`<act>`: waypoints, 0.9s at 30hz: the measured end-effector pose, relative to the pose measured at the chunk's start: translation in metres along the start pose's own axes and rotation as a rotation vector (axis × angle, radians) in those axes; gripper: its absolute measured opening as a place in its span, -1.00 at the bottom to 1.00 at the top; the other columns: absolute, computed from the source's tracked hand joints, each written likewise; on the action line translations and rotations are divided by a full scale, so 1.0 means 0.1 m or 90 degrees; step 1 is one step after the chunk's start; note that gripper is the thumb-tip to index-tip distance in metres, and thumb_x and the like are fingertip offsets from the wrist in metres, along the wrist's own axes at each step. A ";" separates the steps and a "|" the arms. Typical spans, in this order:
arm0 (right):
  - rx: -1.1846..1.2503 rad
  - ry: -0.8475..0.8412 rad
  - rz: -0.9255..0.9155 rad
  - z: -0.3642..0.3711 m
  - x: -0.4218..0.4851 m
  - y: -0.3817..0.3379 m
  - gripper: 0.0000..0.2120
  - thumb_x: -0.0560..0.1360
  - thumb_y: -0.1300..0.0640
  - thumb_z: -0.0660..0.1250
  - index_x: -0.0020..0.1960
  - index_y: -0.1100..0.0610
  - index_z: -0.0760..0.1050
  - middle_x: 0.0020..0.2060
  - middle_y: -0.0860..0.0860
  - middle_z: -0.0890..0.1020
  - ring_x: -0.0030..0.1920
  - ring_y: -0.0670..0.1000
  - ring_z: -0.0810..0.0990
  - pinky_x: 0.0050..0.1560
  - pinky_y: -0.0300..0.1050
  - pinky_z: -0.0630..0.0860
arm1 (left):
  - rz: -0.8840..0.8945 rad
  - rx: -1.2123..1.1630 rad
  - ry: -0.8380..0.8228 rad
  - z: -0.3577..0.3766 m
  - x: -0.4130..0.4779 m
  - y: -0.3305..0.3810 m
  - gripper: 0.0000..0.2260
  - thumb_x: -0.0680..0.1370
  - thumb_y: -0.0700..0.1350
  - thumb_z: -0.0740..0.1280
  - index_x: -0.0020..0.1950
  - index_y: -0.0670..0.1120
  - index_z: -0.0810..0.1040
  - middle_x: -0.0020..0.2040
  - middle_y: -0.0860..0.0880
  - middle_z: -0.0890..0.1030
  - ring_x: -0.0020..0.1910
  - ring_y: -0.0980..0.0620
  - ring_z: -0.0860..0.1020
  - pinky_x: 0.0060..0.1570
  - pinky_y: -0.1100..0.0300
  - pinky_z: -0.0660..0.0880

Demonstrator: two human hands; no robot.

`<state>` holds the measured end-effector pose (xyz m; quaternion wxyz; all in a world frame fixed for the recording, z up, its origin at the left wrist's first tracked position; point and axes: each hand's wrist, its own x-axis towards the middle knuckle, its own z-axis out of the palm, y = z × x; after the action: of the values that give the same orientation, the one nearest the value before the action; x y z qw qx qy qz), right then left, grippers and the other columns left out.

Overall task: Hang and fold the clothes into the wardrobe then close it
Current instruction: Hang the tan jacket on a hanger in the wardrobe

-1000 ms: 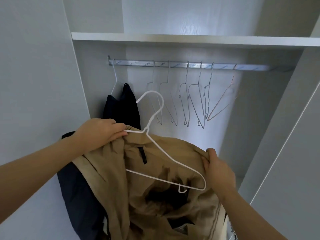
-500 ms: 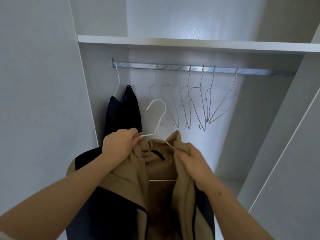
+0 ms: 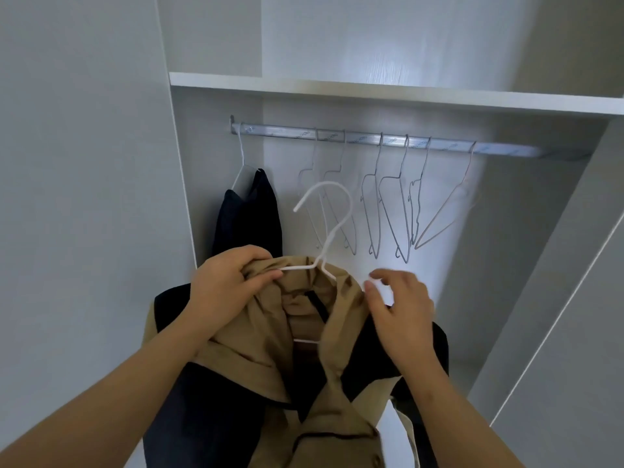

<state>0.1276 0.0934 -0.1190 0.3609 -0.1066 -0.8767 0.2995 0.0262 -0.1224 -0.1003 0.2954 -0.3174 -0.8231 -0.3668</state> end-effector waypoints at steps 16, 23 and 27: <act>-0.123 -0.236 0.262 0.35 -0.25 0.17 -0.82 0.56 0.22 0.09 -0.03 0.09 0.46 -0.24 -0.02 0.48 -0.22 -0.01 0.45 -0.16 -0.15 0.37 | -0.179 -0.274 -0.040 -0.04 0.03 0.13 -0.74 0.41 -0.29 0.43 -0.34 -0.01 0.45 -0.38 0.10 0.50 -0.36 0.23 0.47 -0.27 0.47 0.42; -0.027 -0.183 0.349 0.32 -0.21 0.25 -0.84 0.58 0.10 0.19 -0.16 0.10 0.42 -0.37 -0.07 0.42 -0.35 -0.10 0.37 -0.17 -0.12 0.34 | -0.435 -0.401 -0.789 -0.20 -0.27 0.02 -0.76 0.50 -0.21 0.36 0.09 0.04 0.42 -0.06 0.02 0.55 -0.14 0.08 0.62 -0.20 0.14 0.62; 0.021 -0.126 0.375 0.37 -0.22 0.22 -0.69 0.56 -0.03 0.18 -0.29 0.10 0.43 -0.38 0.01 0.51 -0.33 -0.04 0.46 -0.29 -0.14 0.30 | -0.292 -0.108 -0.342 0.10 -0.25 0.04 -0.79 0.49 0.14 0.31 0.00 0.04 0.45 -0.09 0.10 0.57 -0.13 0.14 0.57 -0.08 0.11 0.55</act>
<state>0.1171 0.0855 -0.1658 0.1733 -0.3207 -0.8339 0.4143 0.0422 -0.1198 -0.1226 -0.0486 -0.2327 -0.8877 -0.3943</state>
